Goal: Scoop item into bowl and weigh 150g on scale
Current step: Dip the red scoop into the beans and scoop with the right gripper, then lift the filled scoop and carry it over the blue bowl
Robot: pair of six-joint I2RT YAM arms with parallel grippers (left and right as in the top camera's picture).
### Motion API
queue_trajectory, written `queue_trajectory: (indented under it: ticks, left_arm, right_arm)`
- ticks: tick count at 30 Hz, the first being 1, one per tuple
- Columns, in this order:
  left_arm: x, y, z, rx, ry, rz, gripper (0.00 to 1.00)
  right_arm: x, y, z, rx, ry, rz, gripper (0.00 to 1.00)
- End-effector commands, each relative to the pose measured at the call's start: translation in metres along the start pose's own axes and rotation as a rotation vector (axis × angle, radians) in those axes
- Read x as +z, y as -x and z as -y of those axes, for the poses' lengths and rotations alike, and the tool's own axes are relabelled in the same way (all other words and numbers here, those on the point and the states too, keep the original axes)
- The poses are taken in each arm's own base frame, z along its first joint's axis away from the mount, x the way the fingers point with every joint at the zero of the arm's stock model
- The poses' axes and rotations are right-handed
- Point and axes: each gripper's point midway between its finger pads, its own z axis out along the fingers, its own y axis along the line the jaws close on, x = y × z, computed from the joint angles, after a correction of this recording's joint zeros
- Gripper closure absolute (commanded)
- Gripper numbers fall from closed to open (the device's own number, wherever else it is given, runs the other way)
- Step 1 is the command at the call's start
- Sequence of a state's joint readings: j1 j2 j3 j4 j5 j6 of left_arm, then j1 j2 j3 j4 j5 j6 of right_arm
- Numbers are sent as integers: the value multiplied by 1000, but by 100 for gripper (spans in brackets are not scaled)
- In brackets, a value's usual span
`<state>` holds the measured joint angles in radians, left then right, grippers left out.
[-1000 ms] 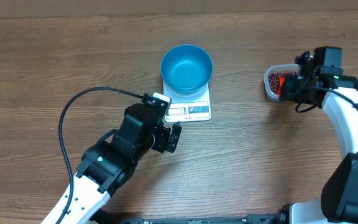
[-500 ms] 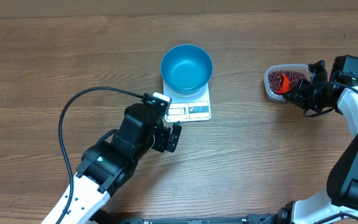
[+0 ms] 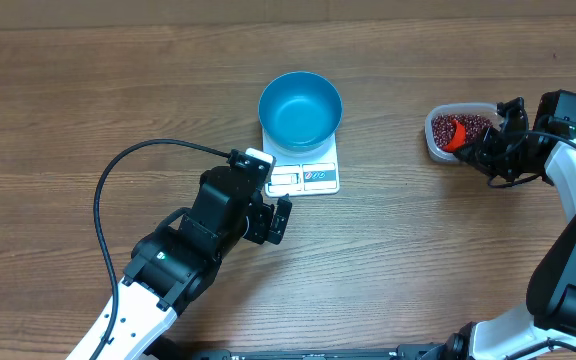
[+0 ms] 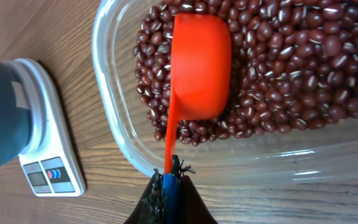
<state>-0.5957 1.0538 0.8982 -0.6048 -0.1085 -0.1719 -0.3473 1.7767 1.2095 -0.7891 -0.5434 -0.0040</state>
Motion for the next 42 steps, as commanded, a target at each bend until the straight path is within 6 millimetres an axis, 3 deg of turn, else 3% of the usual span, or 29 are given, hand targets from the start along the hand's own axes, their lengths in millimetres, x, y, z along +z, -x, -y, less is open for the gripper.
queue_trajectory:
  ticks: [1,10,18,27,42]
  left_arm:
    - [-2,0,-2,24,10,10,0]
    - [-2,0,-2,24,10,11,0]
    - [-2,0,-2,24,11,12,0]
    - [-2,0,-2,24,11,12,0]
    - [-2,0,-4,24,21,14,0]
  right_arm:
    - [5,-6,-6,10,62,-23,96]
    - [1,0,-11,21,124,1,96]
    - [-22,9,11,86,182,57,96]
    - [-46,11,17,145,306,98,96]
    - [-53,10,0,143,419,97,96]
